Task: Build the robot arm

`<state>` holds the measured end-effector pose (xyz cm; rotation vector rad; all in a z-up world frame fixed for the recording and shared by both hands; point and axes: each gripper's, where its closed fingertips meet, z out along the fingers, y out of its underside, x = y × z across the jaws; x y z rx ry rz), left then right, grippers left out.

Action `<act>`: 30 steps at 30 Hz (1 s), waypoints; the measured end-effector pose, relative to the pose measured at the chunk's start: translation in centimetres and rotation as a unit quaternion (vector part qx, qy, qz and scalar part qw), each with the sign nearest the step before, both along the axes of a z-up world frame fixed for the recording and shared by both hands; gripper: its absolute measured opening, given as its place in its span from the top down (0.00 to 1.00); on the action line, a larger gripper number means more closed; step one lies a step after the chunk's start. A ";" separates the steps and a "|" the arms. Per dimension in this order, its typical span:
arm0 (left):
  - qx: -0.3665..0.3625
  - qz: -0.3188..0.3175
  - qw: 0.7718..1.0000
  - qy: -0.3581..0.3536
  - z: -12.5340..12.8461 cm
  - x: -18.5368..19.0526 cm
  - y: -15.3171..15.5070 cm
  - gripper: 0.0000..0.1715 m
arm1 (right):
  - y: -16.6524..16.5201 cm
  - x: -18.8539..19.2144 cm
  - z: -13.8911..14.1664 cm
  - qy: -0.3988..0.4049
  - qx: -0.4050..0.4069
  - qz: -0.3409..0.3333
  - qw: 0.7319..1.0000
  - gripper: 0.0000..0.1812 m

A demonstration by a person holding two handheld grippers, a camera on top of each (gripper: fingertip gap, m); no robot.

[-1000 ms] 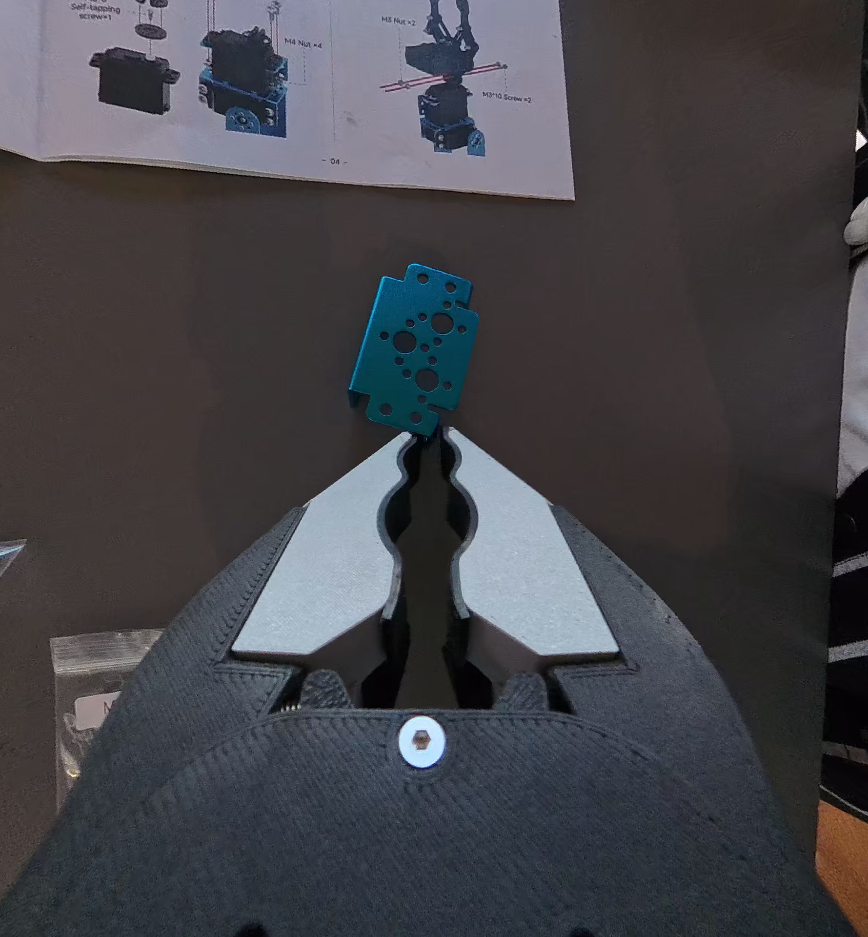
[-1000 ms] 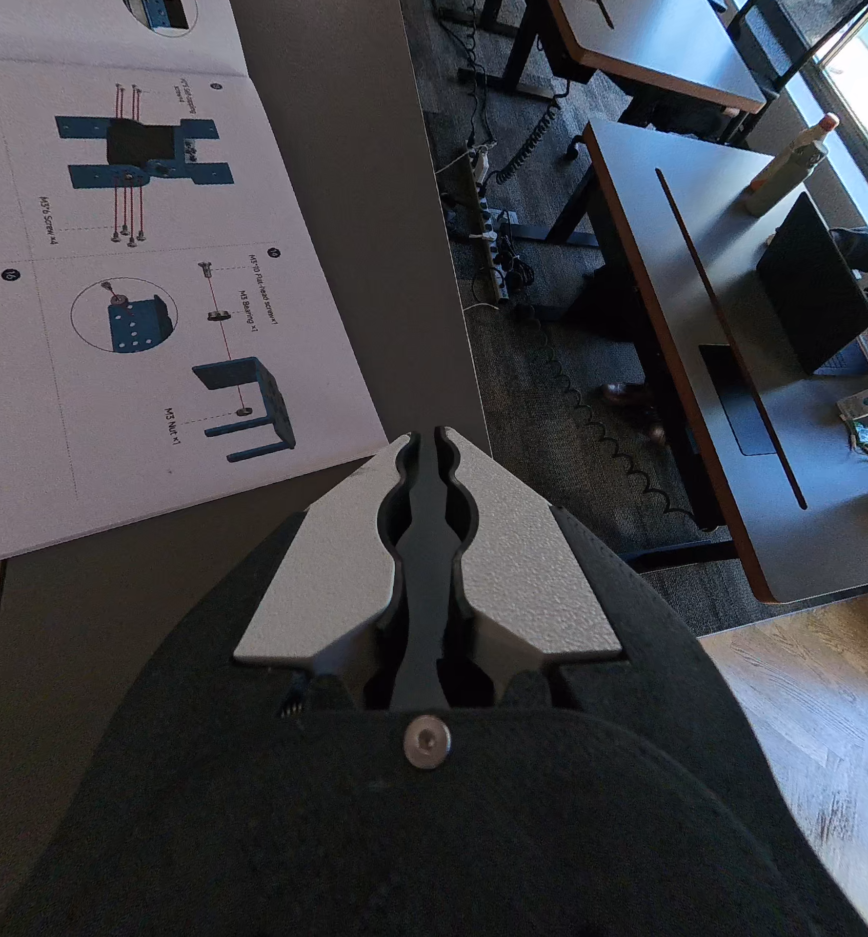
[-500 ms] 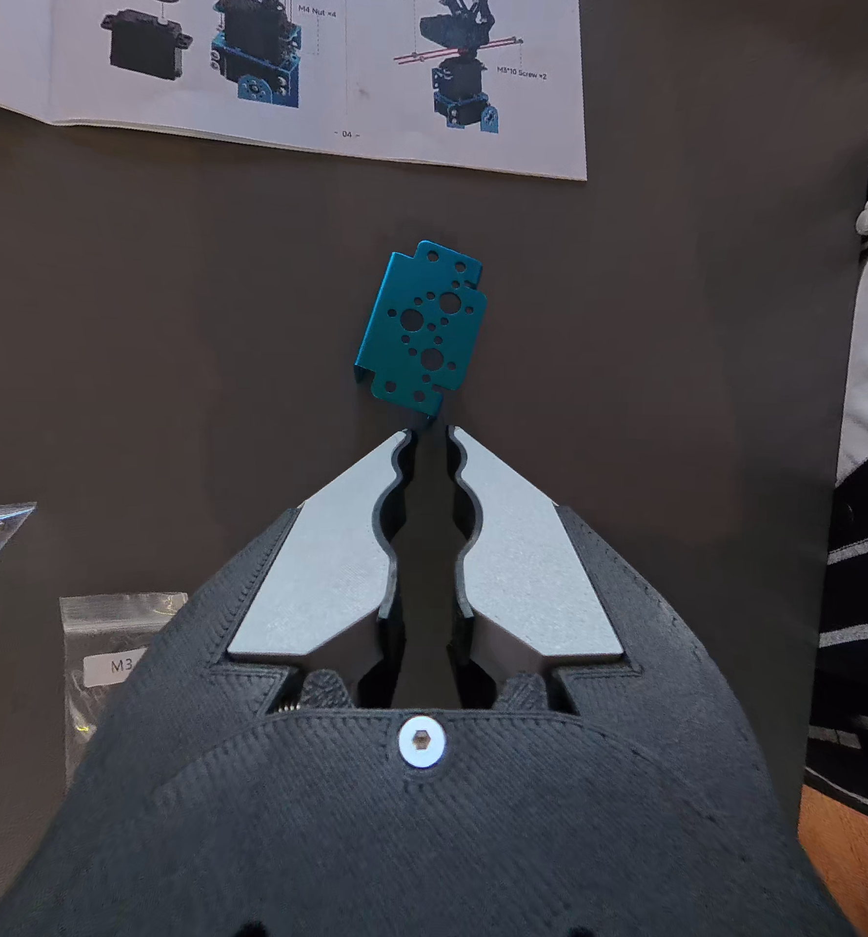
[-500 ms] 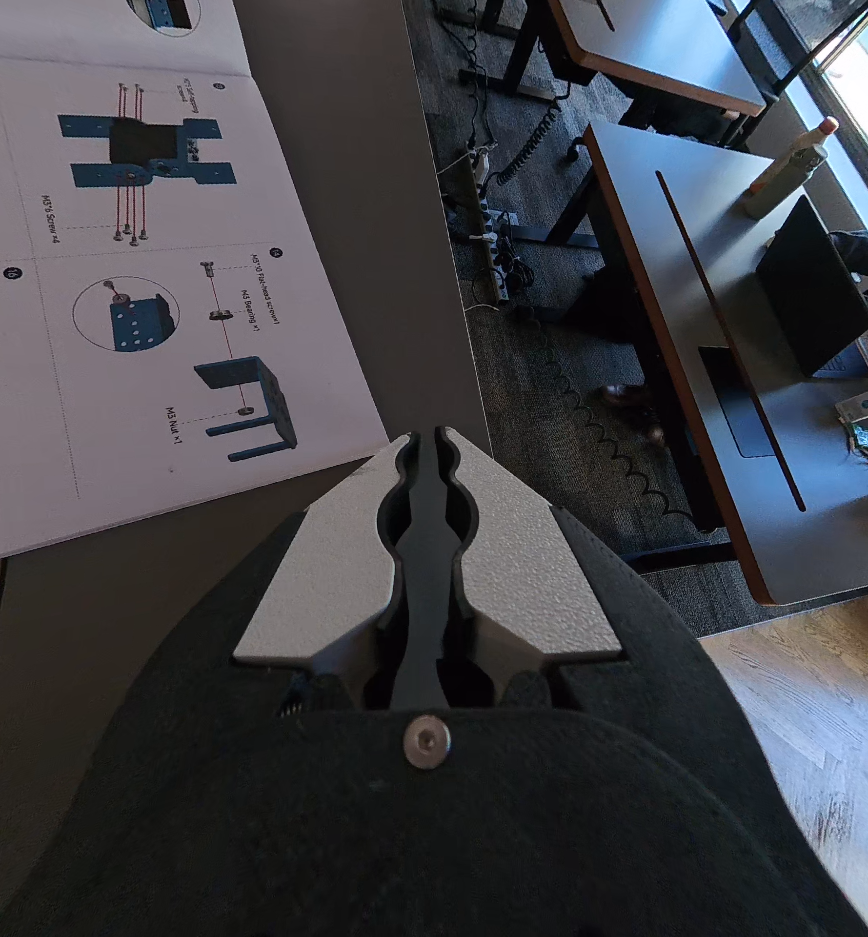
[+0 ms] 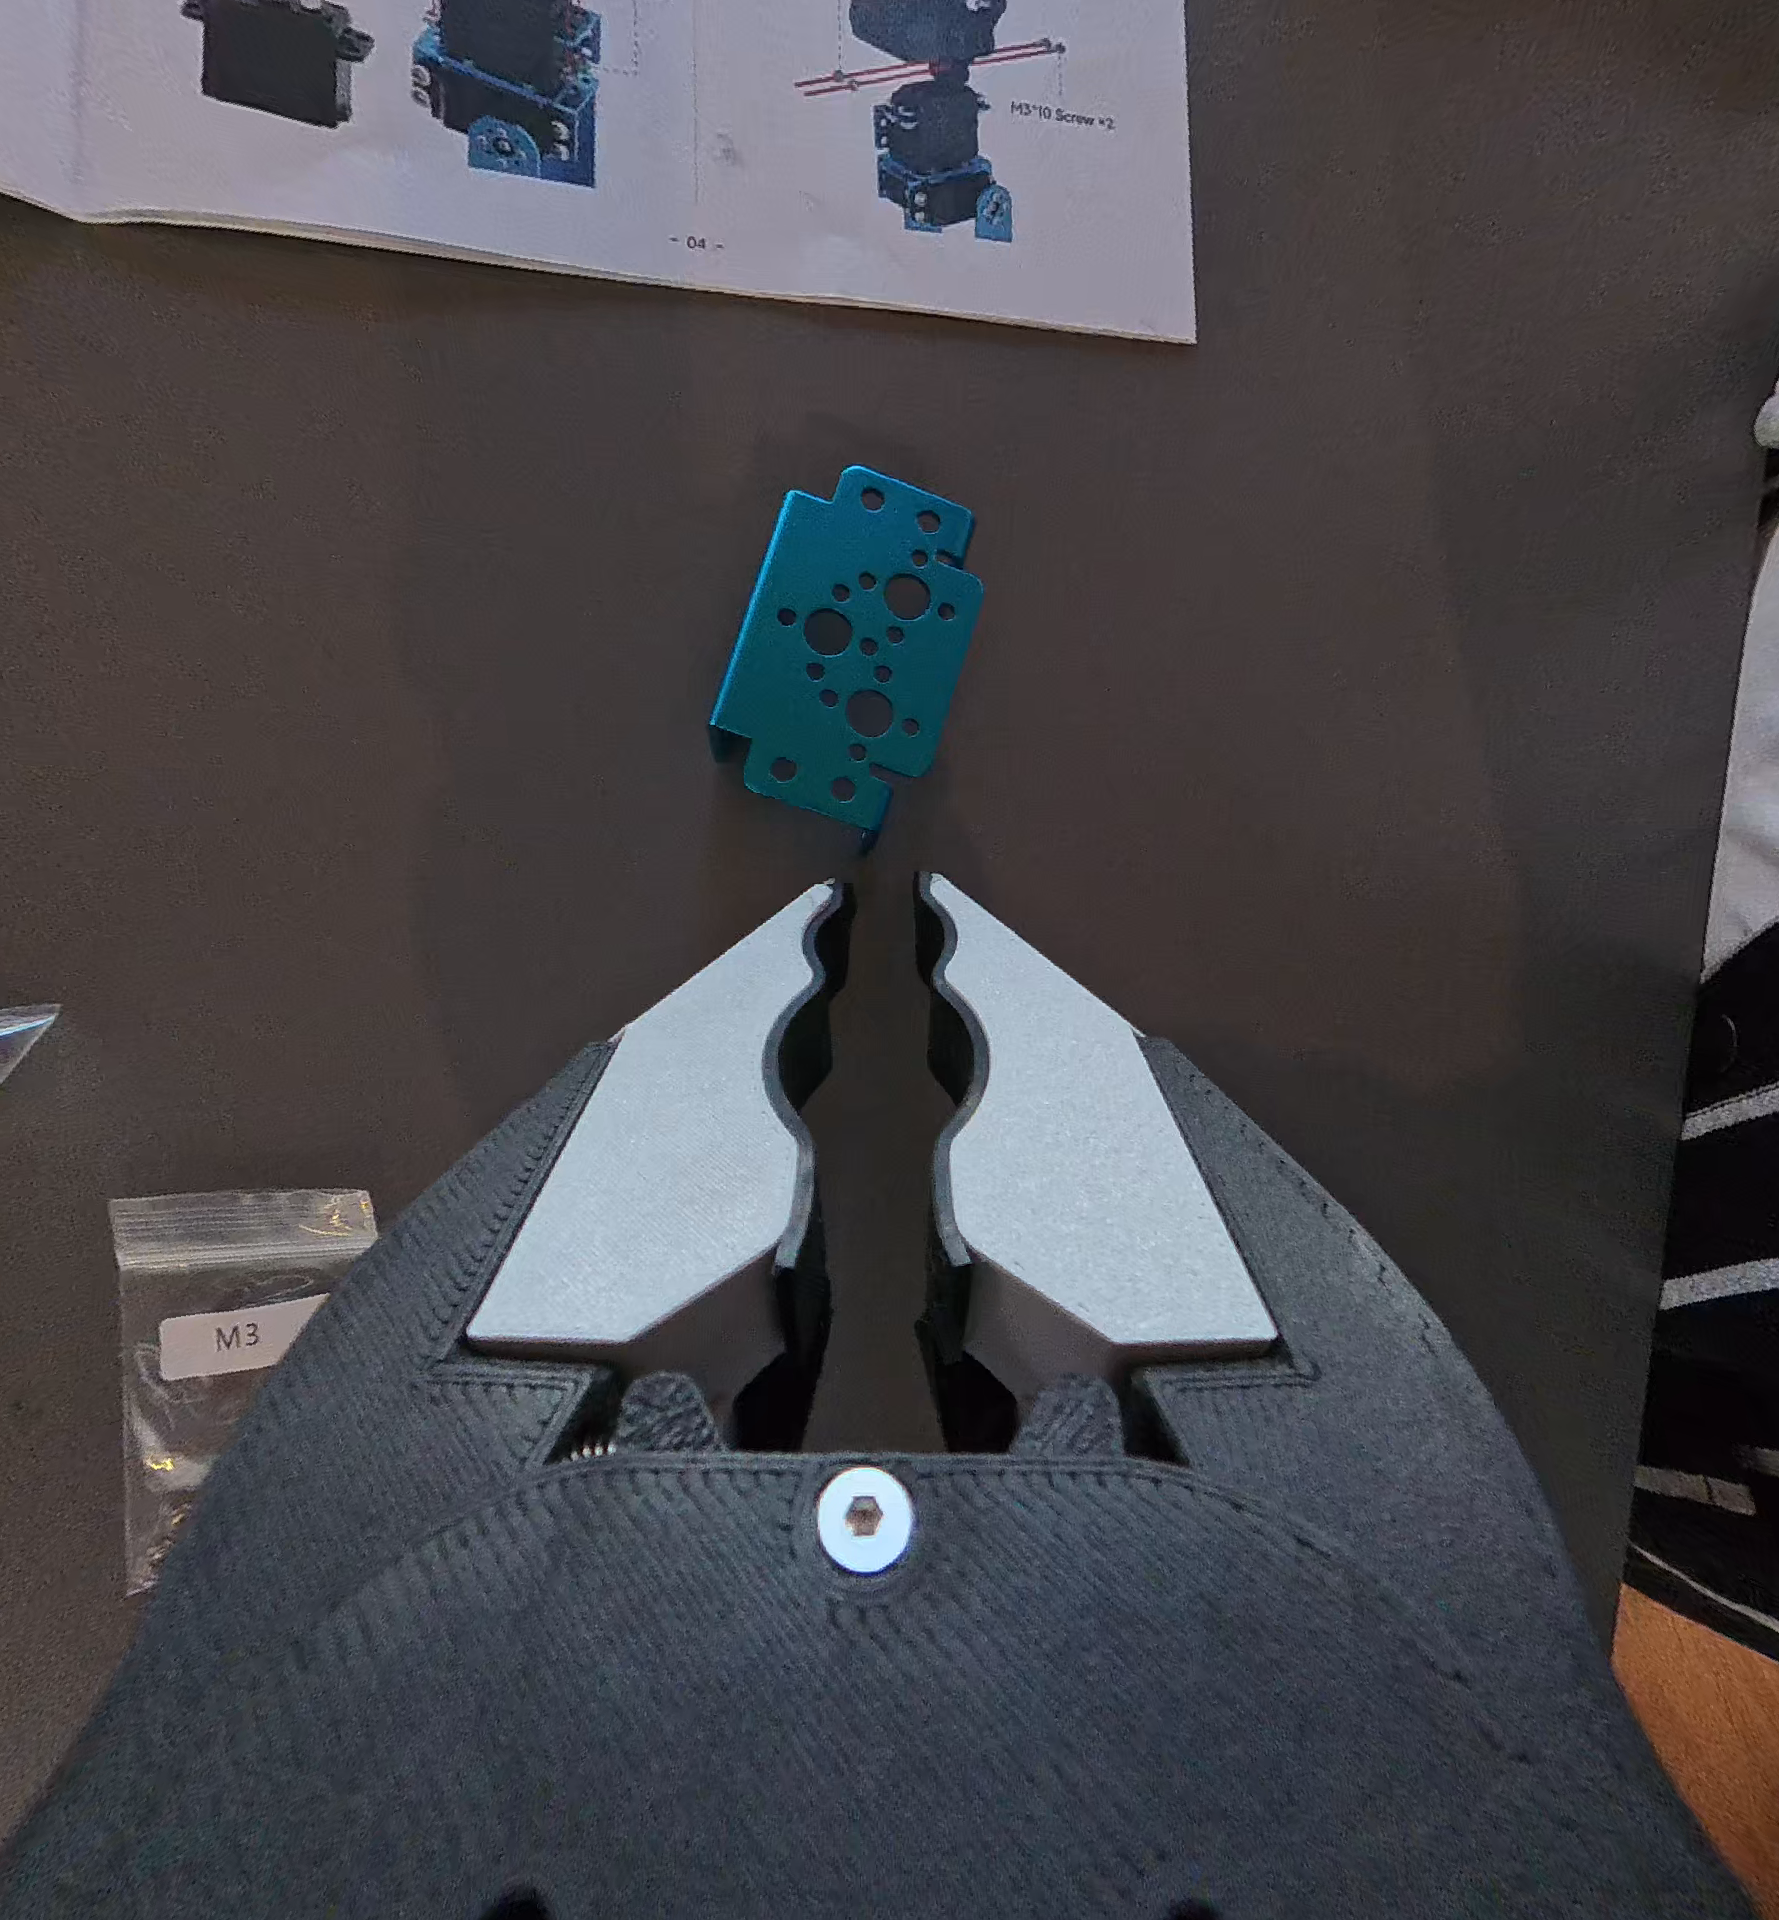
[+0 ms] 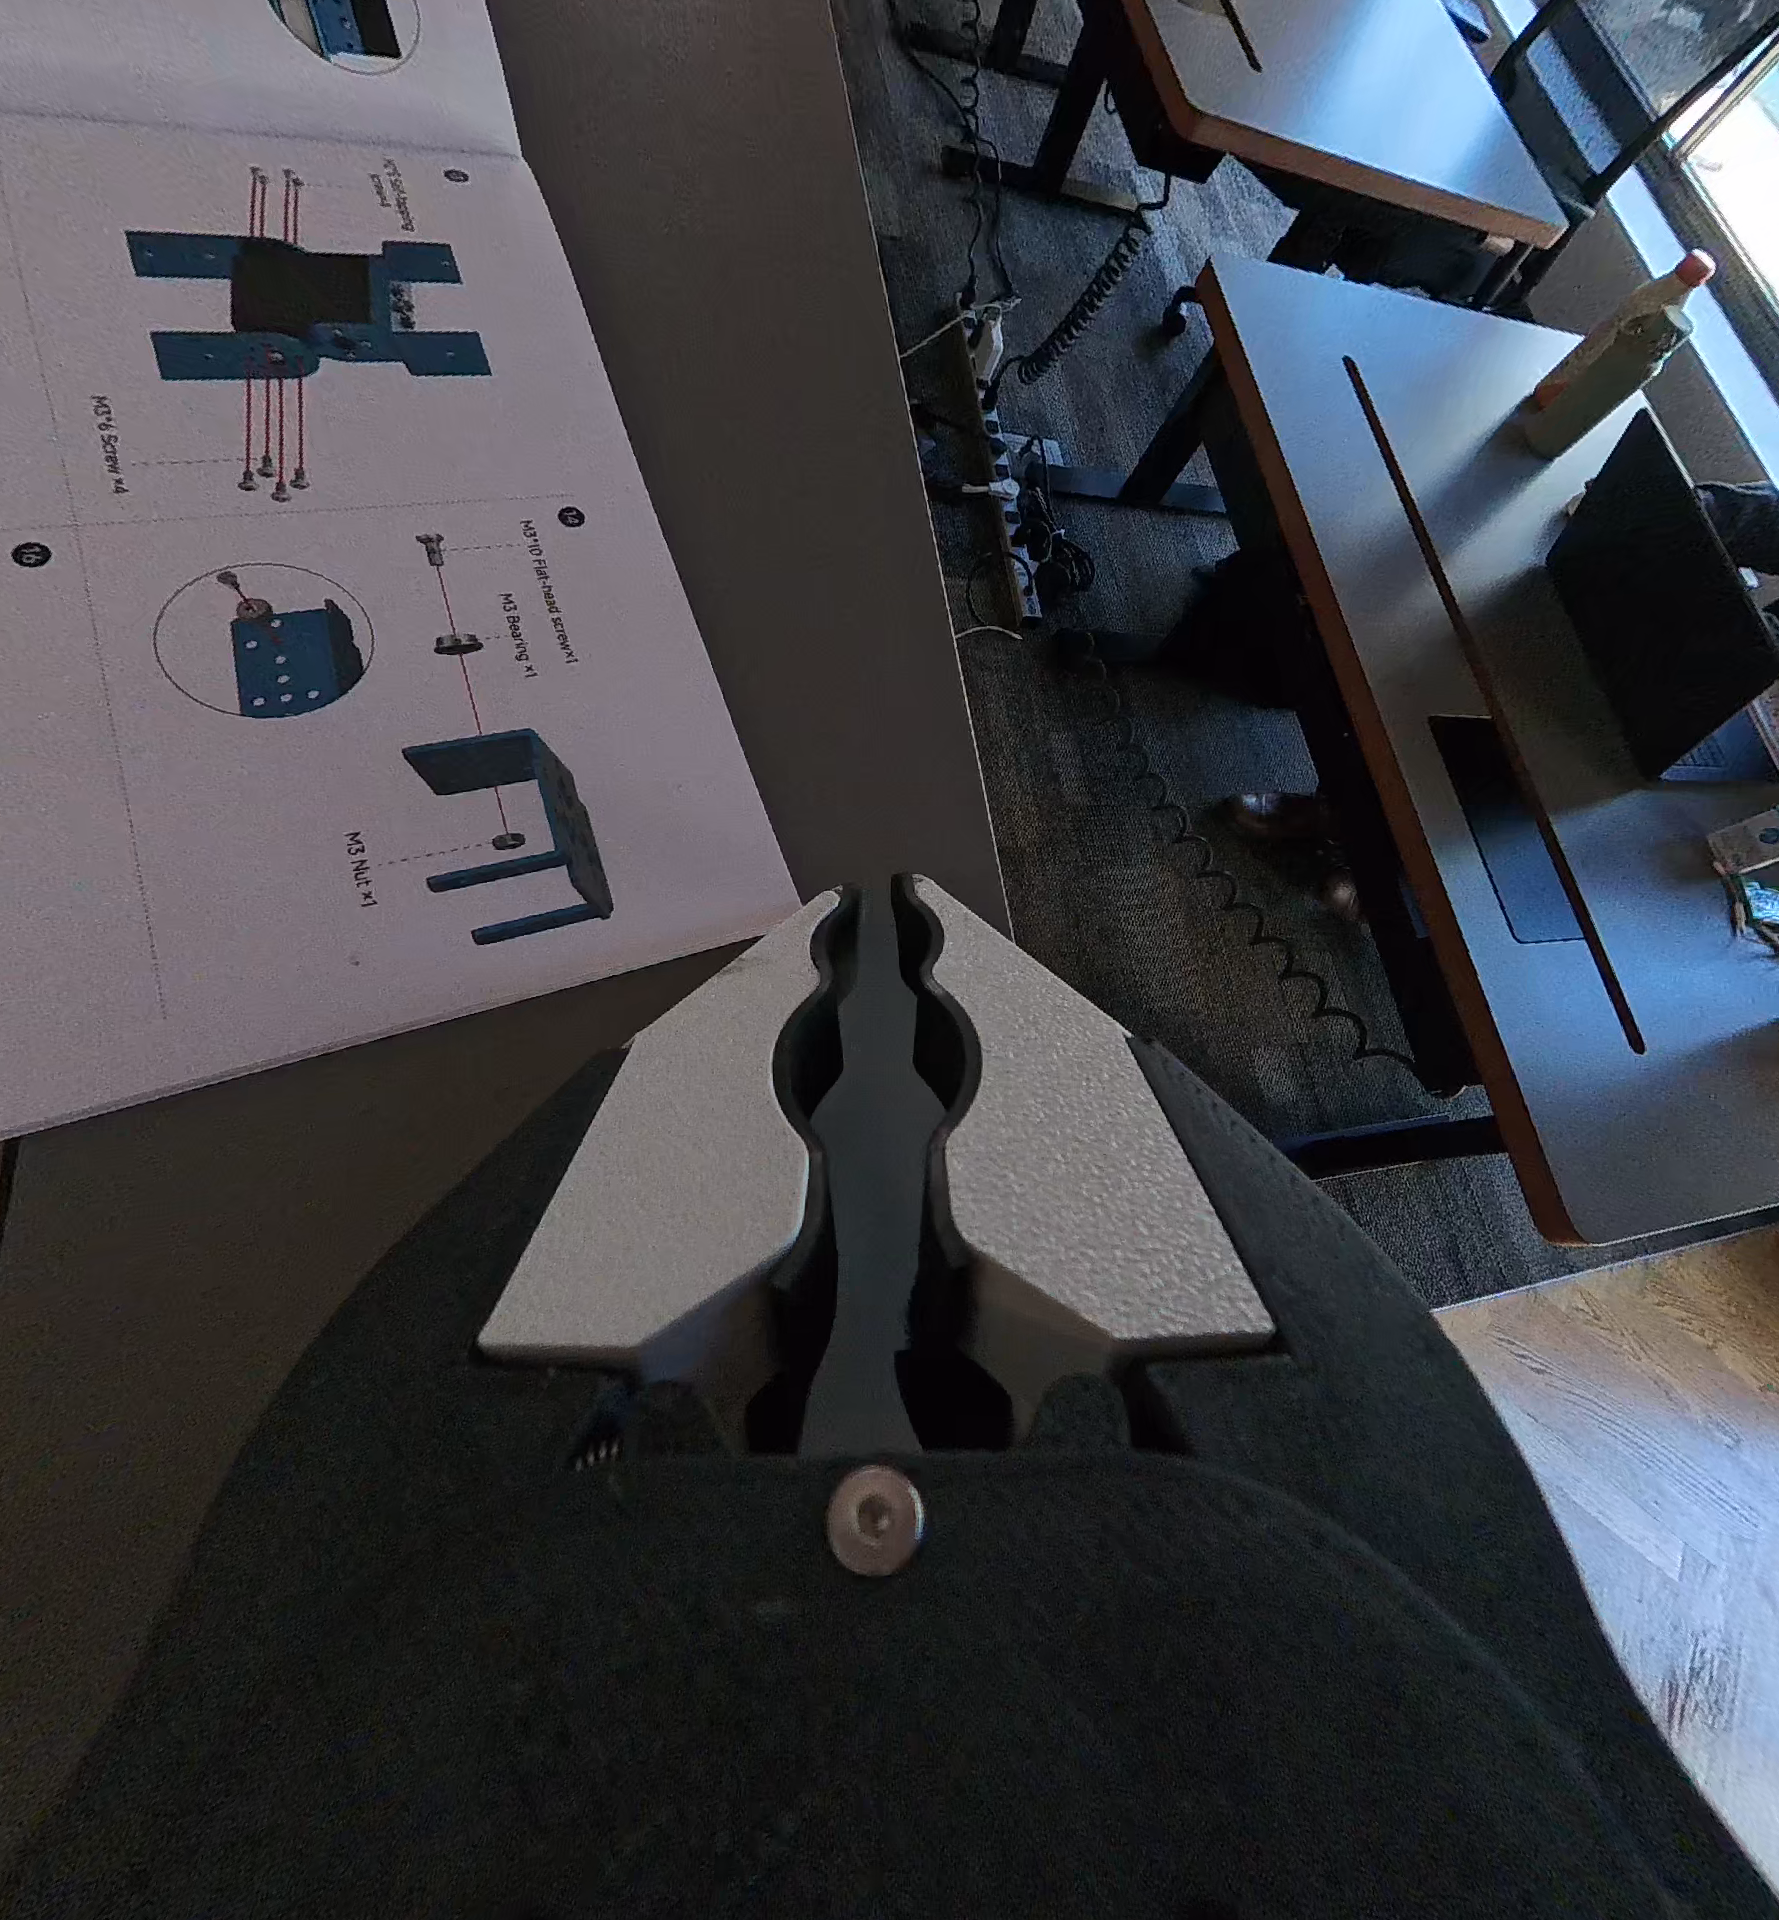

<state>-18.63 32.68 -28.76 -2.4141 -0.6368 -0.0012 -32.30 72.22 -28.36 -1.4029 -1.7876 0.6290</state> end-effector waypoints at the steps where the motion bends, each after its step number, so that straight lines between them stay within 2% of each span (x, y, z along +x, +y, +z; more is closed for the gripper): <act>1: 0.000 -0.001 1.000 0.000 0.0 0.0 0.0 0.94 | 0.0 0.0 0.0 0.000 0.000 0.000 1.000 0.97; 20: 0.003 0.005 1.000 0.002 0.0 0.3 -0.3 0.94 | 0.0 0.0 0.0 0.000 0.001 -0.001 1.000 0.96; 24: 0.039 0.020 0.999 0.013 1.8 -0.4 -0.7 0.95 | 0.0 0.0 0.0 0.000 0.001 0.000 1.000 0.96; 26: 0.058 0.038 0.997 0.030 3.1 -1.6 -1.2 0.88 | 0.0 0.0 0.0 0.000 0.001 0.000 1.000 0.96; 28: 0.069 0.044 0.995 0.057 3.8 -2.8 -1.3 0.74 | 0.0 0.0 0.0 0.001 0.003 0.000 1.000 0.96; 30: 0.074 0.026 0.995 0.057 3.3 -3.0 -0.8 0.70 | 0.0 -0.1 0.0 0.001 0.004 0.001 1.000 0.96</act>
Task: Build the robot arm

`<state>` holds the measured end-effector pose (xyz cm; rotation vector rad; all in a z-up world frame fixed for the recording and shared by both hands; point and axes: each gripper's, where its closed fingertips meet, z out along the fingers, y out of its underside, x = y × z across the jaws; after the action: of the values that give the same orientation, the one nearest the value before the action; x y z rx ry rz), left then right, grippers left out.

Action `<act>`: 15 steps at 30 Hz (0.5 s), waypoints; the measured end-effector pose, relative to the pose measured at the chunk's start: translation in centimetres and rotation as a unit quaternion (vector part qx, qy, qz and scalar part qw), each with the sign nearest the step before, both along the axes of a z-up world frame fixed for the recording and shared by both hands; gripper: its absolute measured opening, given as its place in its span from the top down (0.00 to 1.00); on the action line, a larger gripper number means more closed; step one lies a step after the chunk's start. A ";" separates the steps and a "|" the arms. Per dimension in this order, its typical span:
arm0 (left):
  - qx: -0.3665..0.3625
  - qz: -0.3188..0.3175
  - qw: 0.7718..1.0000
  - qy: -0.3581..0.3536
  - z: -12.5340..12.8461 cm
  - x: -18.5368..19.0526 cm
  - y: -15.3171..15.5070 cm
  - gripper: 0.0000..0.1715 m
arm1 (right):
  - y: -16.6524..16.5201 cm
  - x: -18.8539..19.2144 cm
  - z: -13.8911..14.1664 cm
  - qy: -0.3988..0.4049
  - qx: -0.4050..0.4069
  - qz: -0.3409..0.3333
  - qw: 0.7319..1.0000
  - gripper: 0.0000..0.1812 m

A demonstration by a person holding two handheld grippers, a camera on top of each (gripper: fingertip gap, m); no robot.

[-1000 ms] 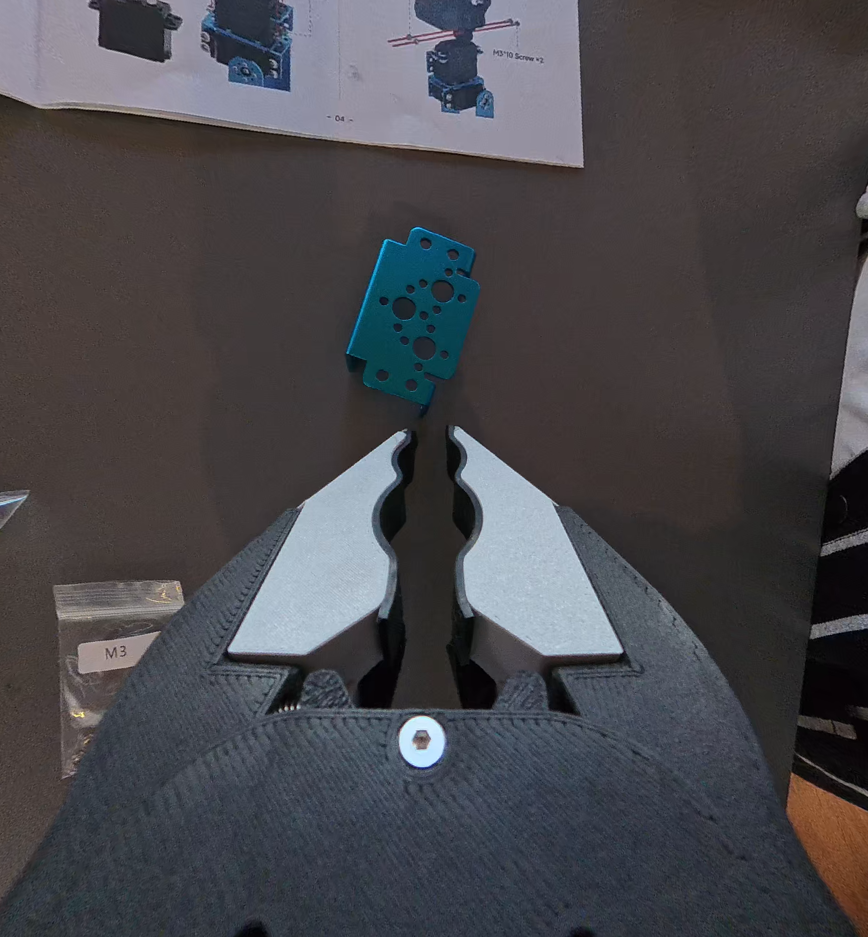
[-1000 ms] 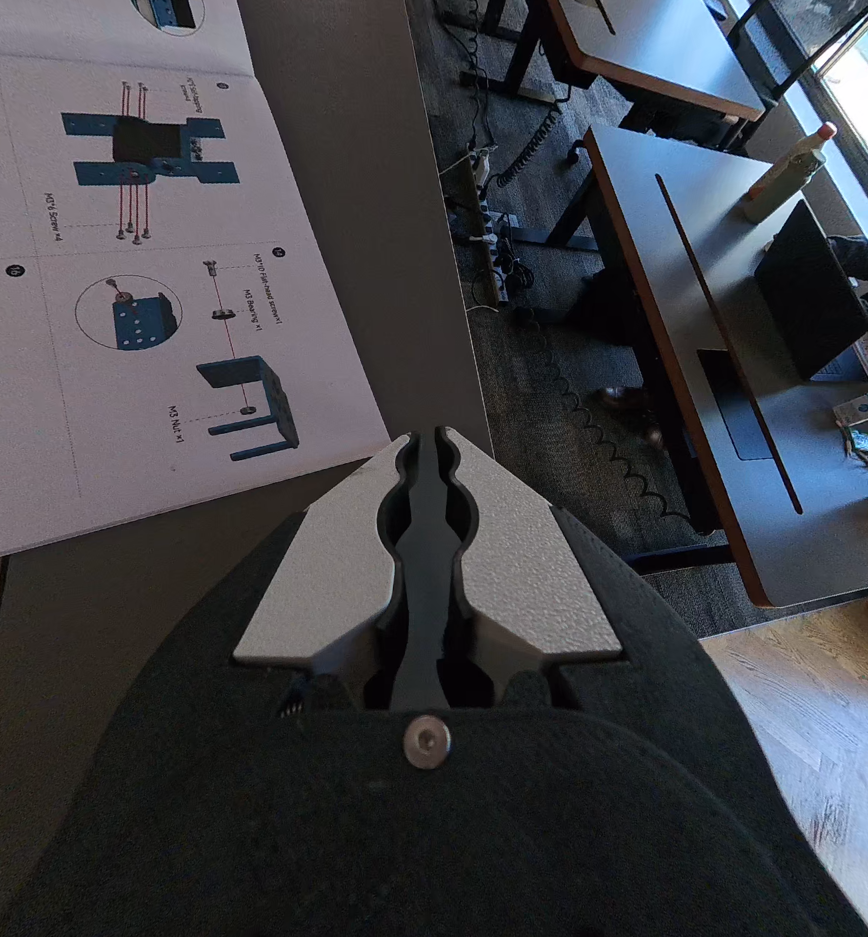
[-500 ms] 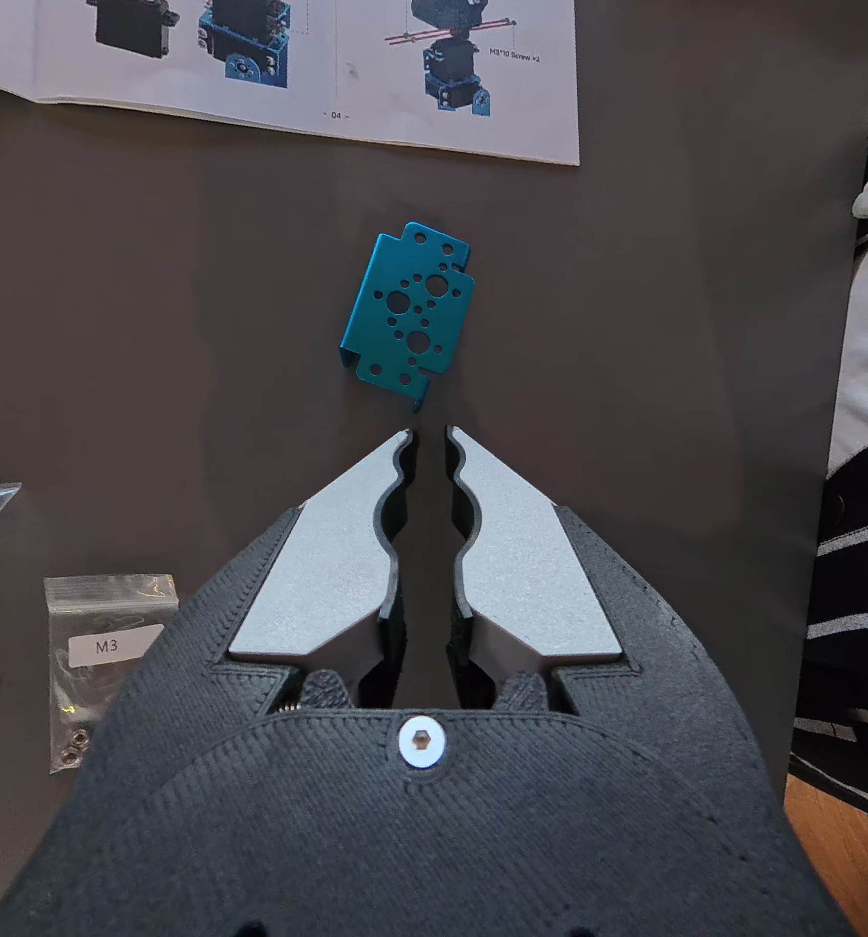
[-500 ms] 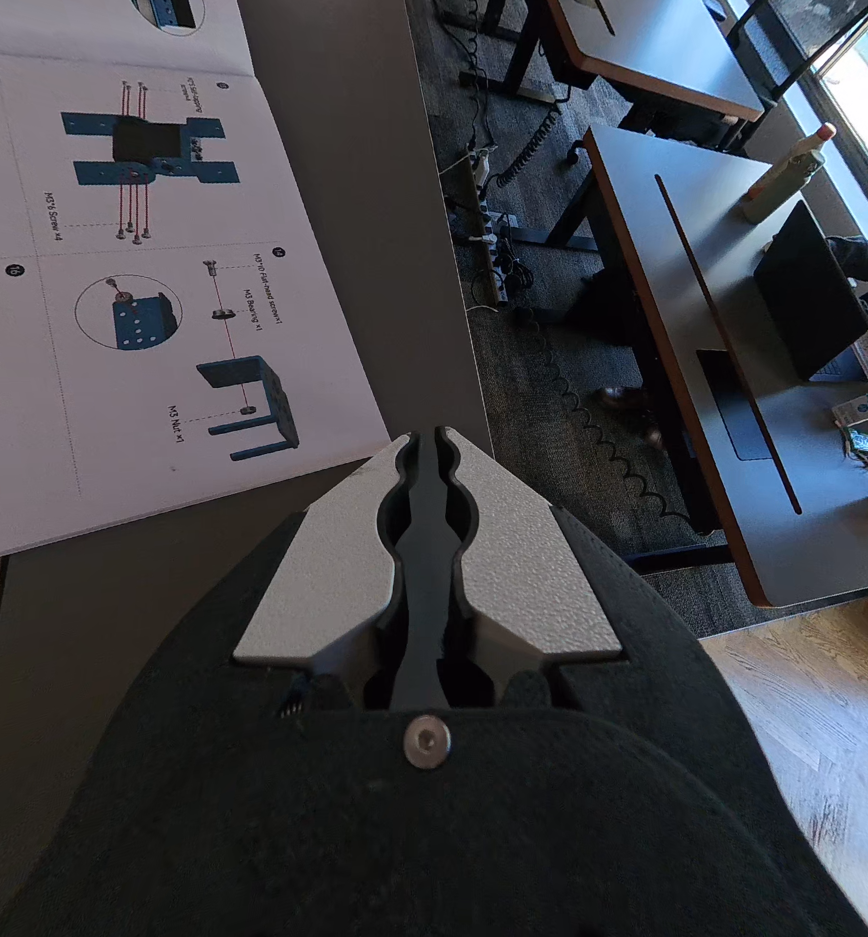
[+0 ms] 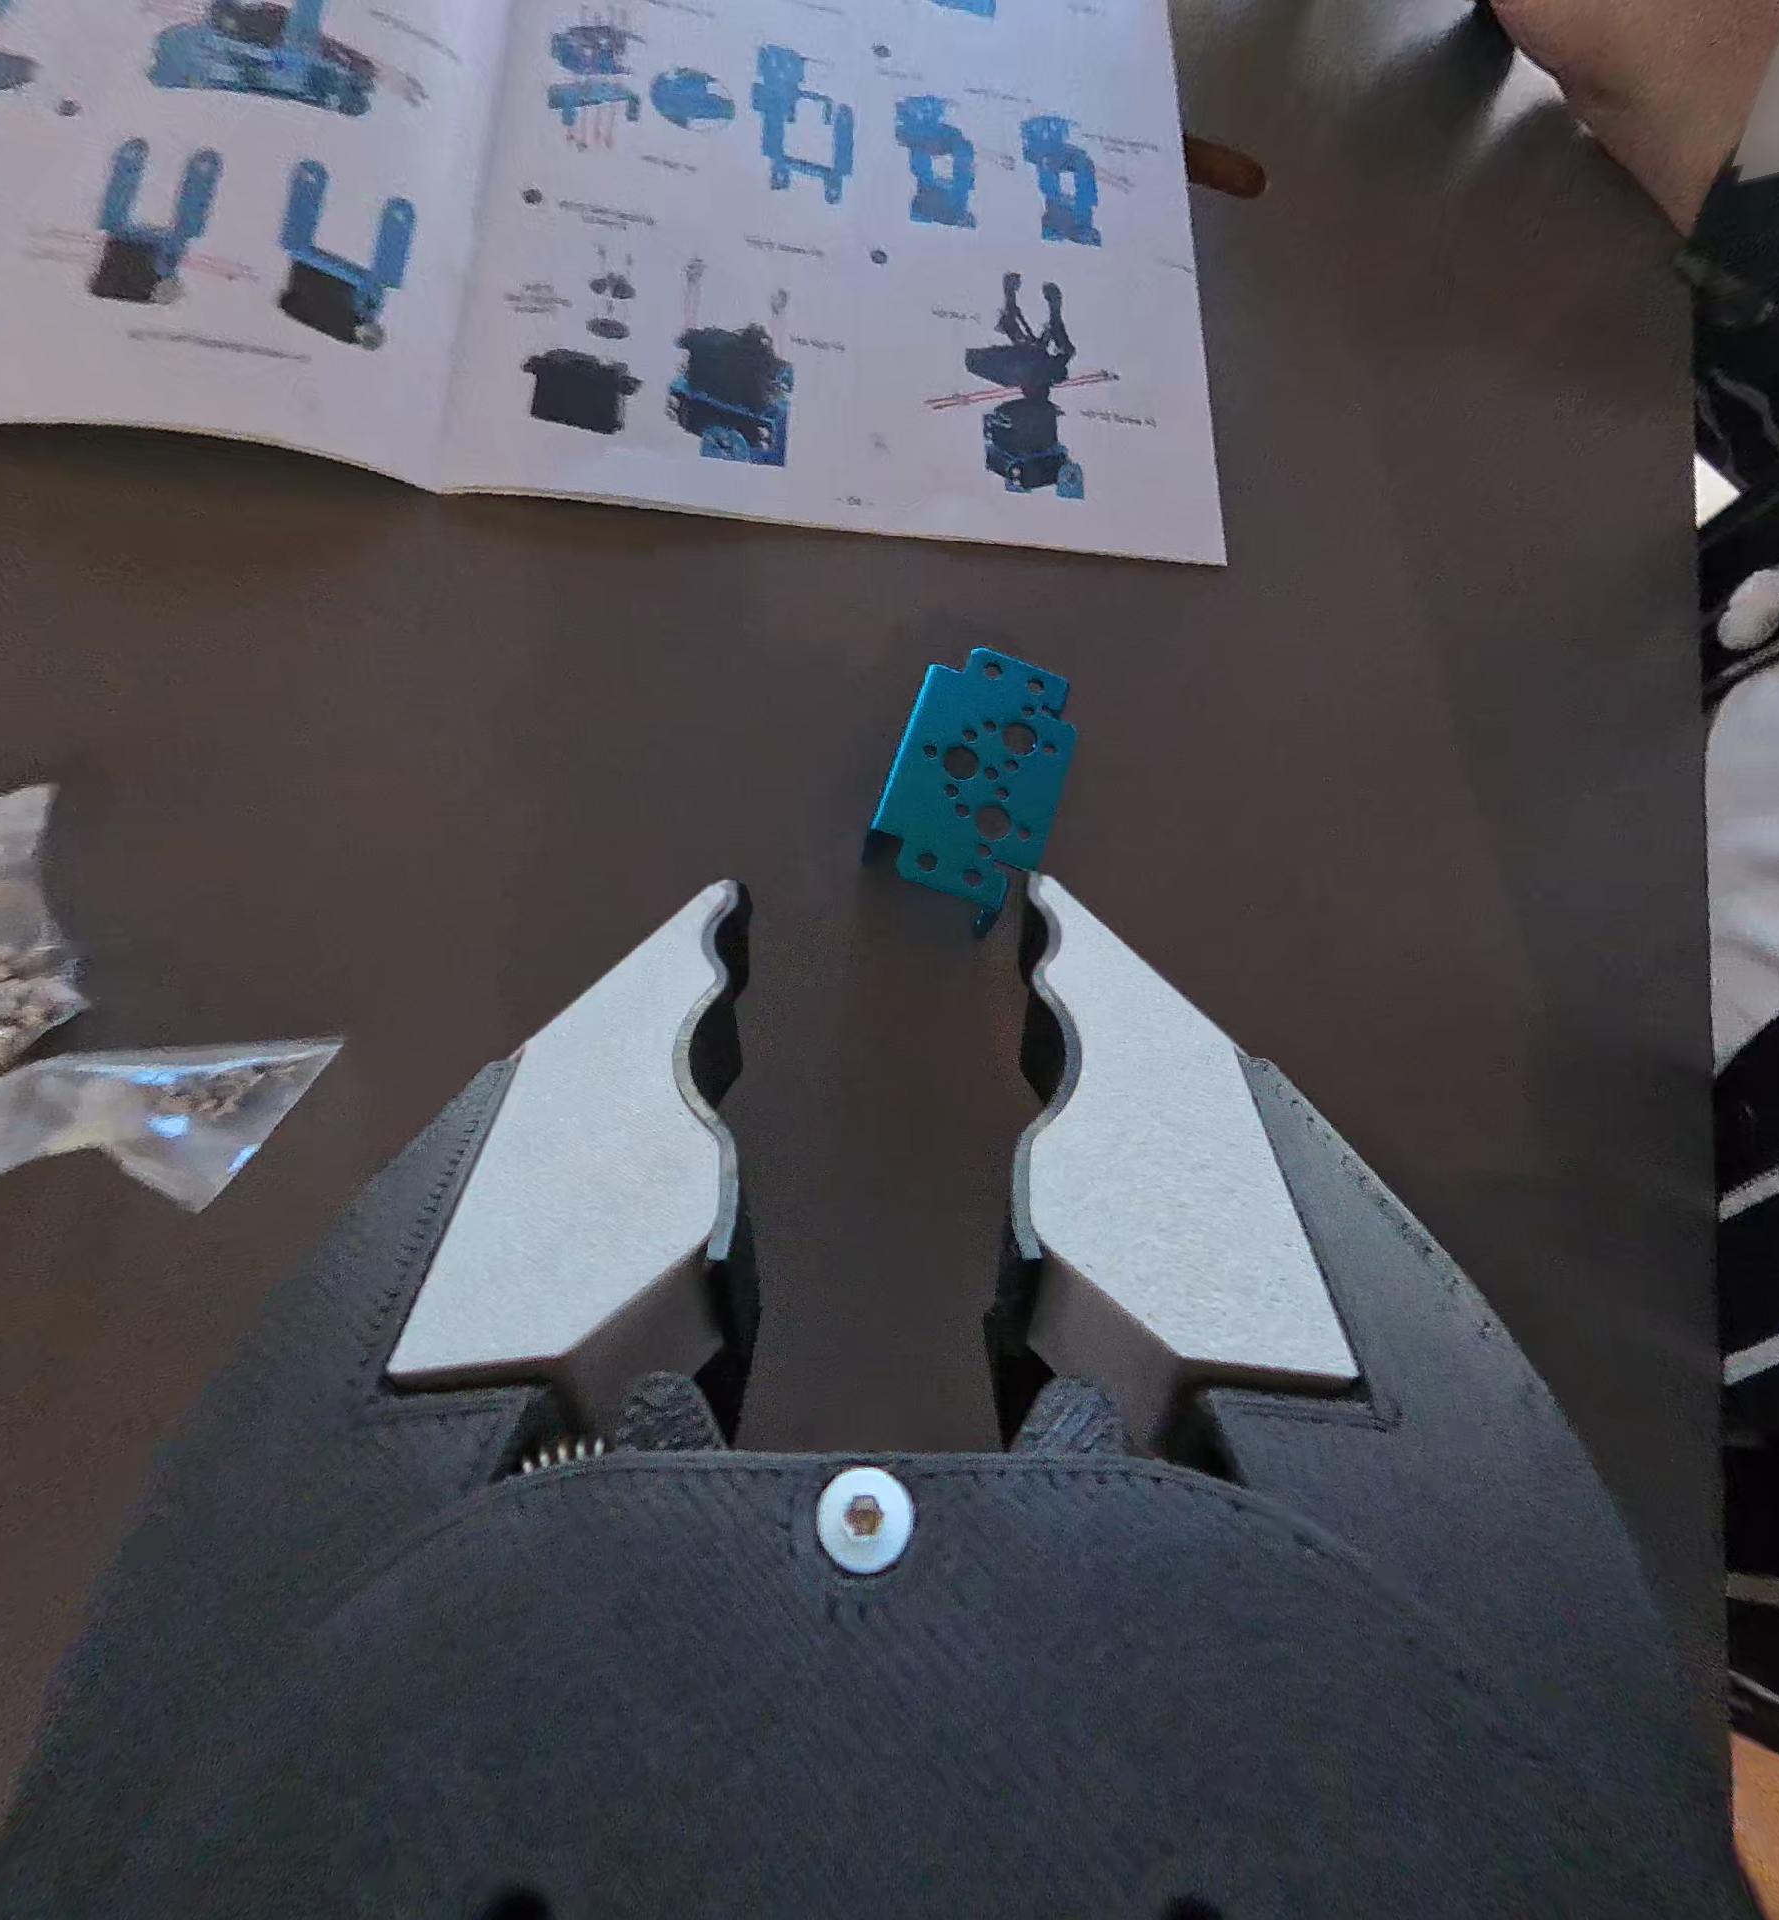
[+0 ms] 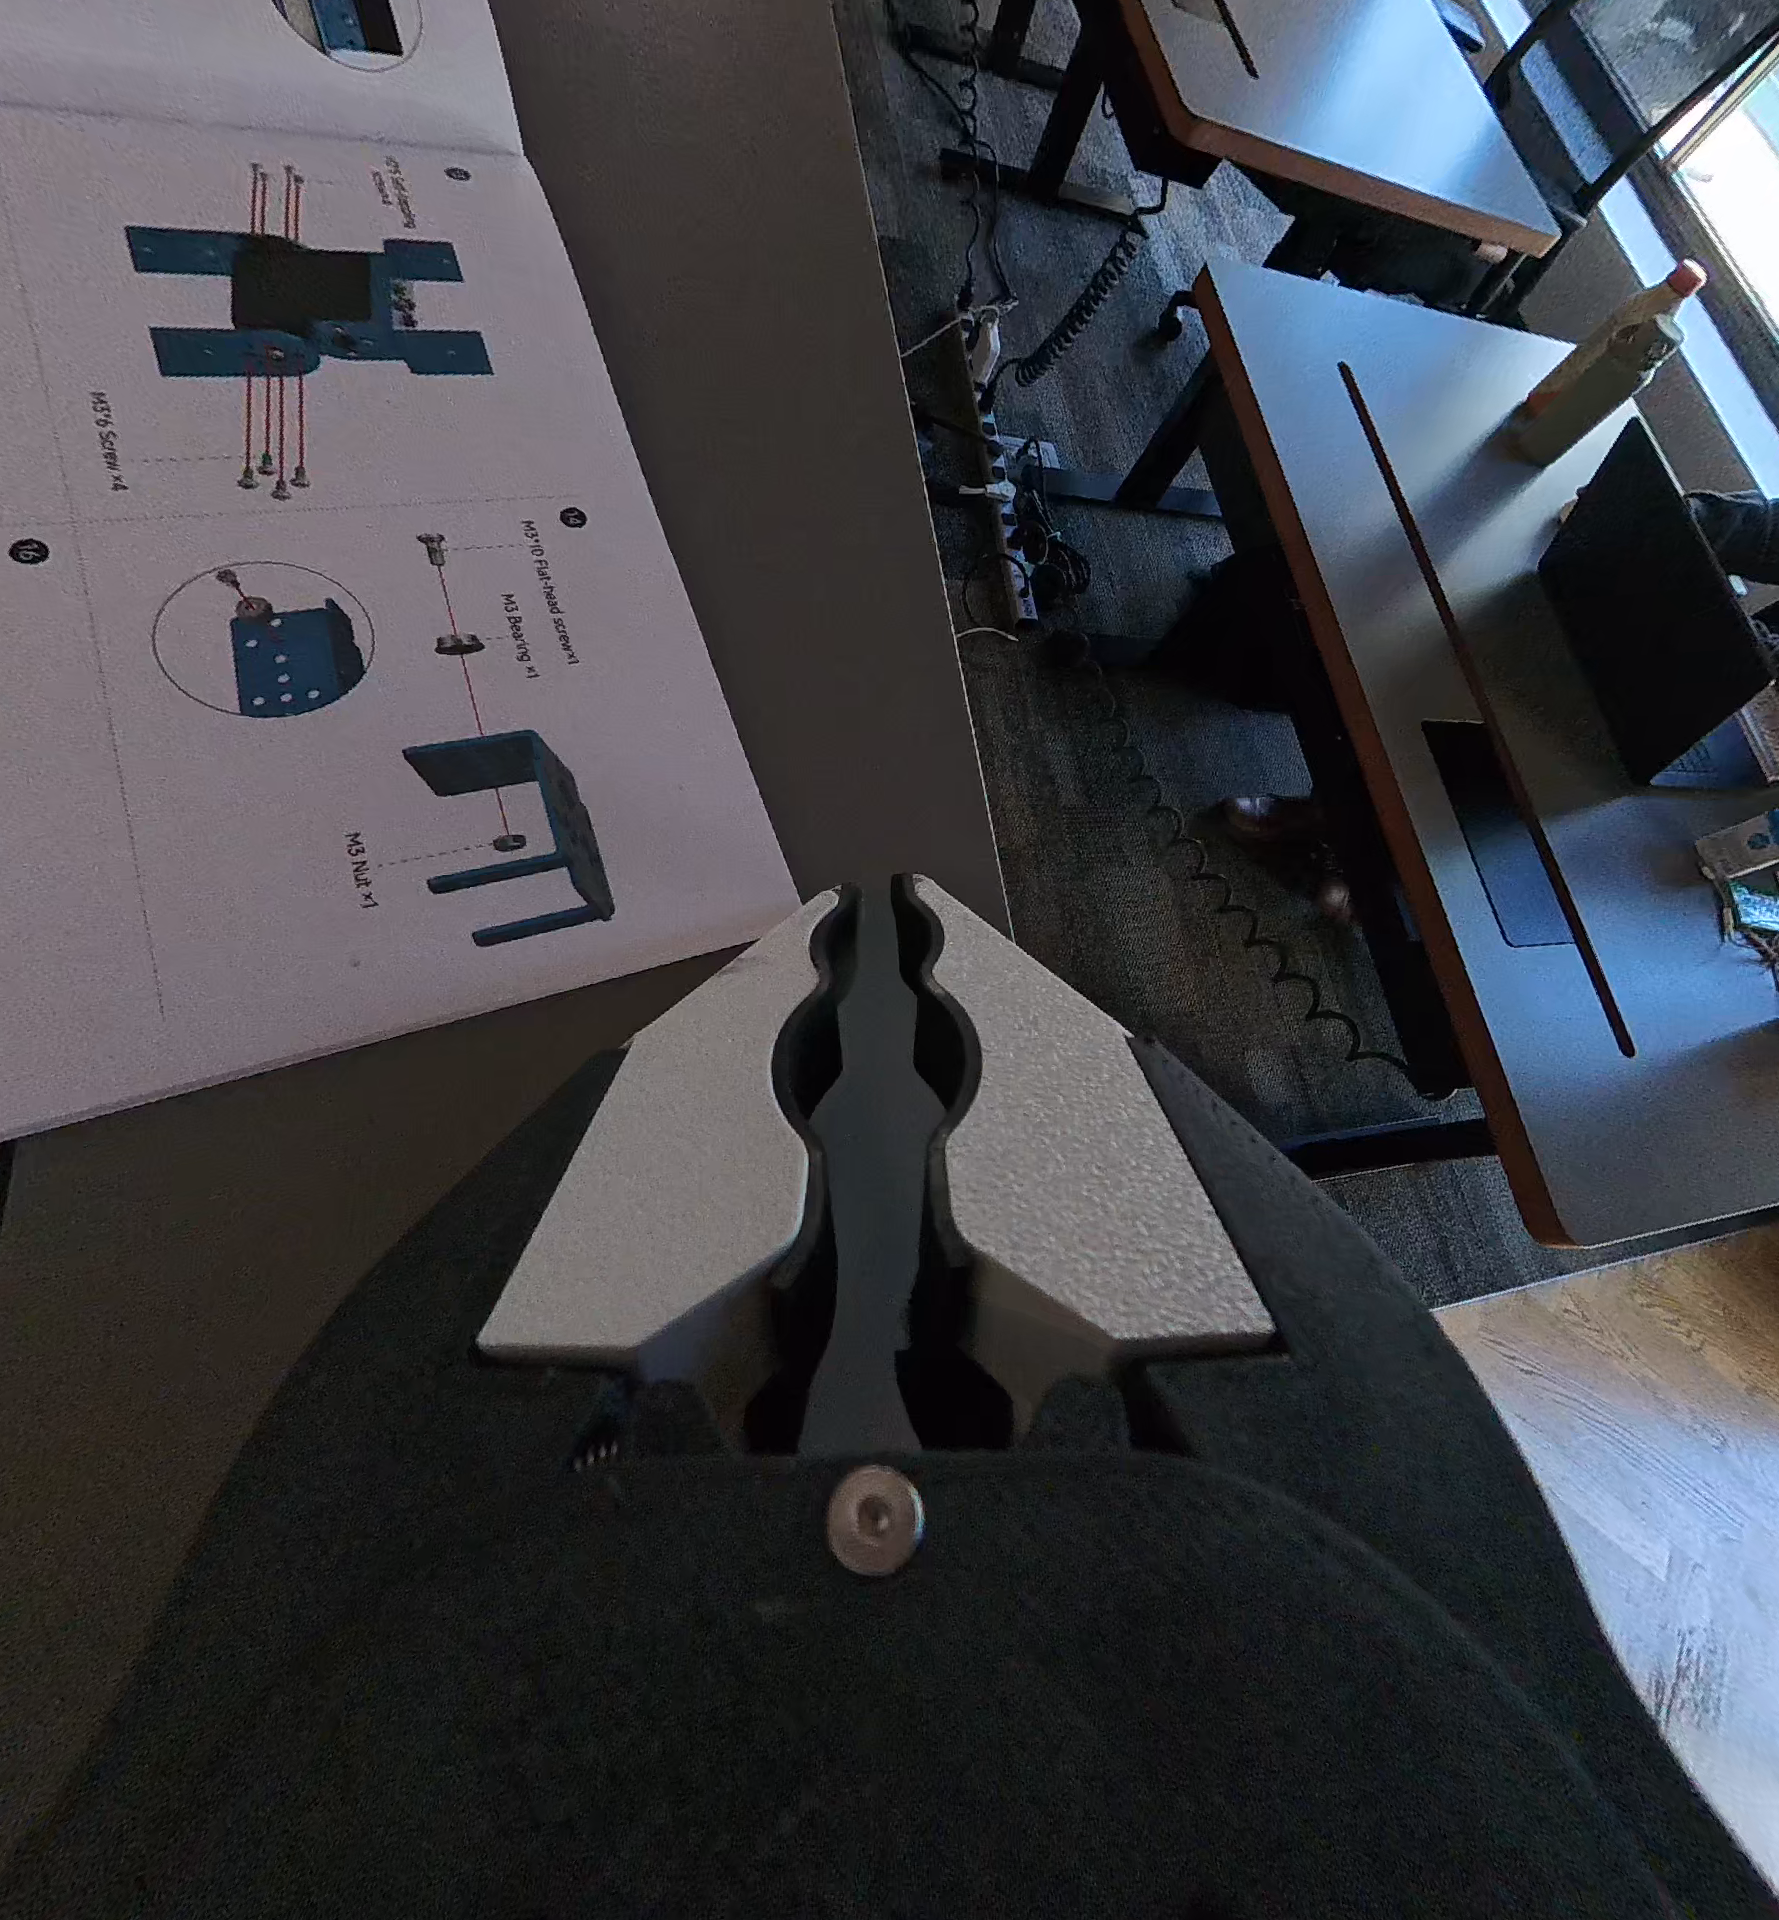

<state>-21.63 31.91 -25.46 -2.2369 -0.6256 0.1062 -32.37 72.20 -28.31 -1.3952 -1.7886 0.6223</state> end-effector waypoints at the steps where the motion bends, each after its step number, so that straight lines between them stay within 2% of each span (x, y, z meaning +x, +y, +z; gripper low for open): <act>1: -0.001 -0.007 1.000 -0.011 -0.6 0.0 0.3 0.67 | 0.0 0.0 0.0 0.000 0.000 0.000 1.000 0.96; 4: 0.002 -0.019 1.000 -0.007 -1.5 -0.2 1.2 0.65 | 0.0 0.0 0.0 0.000 0.000 0.000 1.000 0.96; 8: 0.017 -0.033 0.999 -0.002 -1.5 -0.3 1.9 0.66 | -0.1 0.0 0.0 0.001 0.008 0.001 1.000 0.97; 10: 0.025 -0.044 0.999 -0.013 -1.4 0.1 2.1 0.69 | -0.1 0.0 0.0 0.002 0.011 0.001 1.000 0.97; 15: 0.043 -0.055 0.997 -0.039 -1.3 0.6 2.2 0.68 | -0.1 0.0 0.0 0.002 0.011 0.001 1.000 0.97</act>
<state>-21.05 34.08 -26.73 -2.1958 -0.5376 -0.0621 -32.40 72.13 -28.29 -1.3767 -1.7879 0.6036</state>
